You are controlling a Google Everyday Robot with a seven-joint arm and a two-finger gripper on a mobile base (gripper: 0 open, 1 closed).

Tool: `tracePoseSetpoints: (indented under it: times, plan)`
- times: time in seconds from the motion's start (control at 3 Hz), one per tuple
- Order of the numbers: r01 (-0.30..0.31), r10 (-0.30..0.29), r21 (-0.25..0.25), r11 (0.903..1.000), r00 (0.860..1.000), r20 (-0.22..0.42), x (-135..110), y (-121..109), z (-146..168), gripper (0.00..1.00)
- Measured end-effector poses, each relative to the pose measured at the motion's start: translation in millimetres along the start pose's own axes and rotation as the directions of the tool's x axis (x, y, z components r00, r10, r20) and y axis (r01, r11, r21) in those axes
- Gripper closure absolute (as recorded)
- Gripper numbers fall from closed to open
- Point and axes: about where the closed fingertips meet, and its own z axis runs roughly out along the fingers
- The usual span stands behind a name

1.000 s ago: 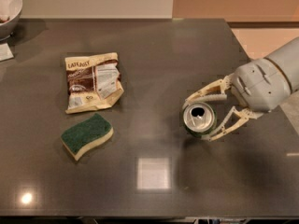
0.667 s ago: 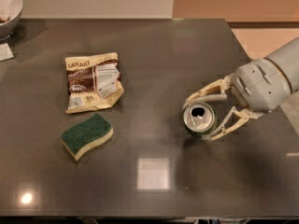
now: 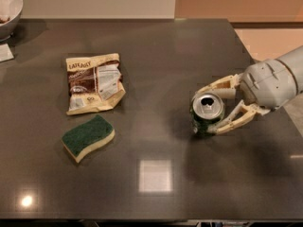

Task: Place green can upright

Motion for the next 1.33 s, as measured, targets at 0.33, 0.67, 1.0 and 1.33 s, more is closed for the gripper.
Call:
tracePoseSetpoints:
  times: [0.33,0.67,1.0,1.33]
  plan:
    - [-0.047,0.047,-0.021,0.9987,0.998,-0.029,-5.5,4.9,-6.1,1.0]
    - [-0.087,0.086,-0.026,0.9958,0.995,-0.059,-12.9,7.4,-7.9,1.0]
    - [-0.111,0.108,-0.024,0.9935,0.989,-0.099,-19.5,9.0,-7.5,1.0]
    - [-0.123,0.119,-0.022,0.9921,0.982,-0.147,-25.0,10.6,-5.4,1.0]
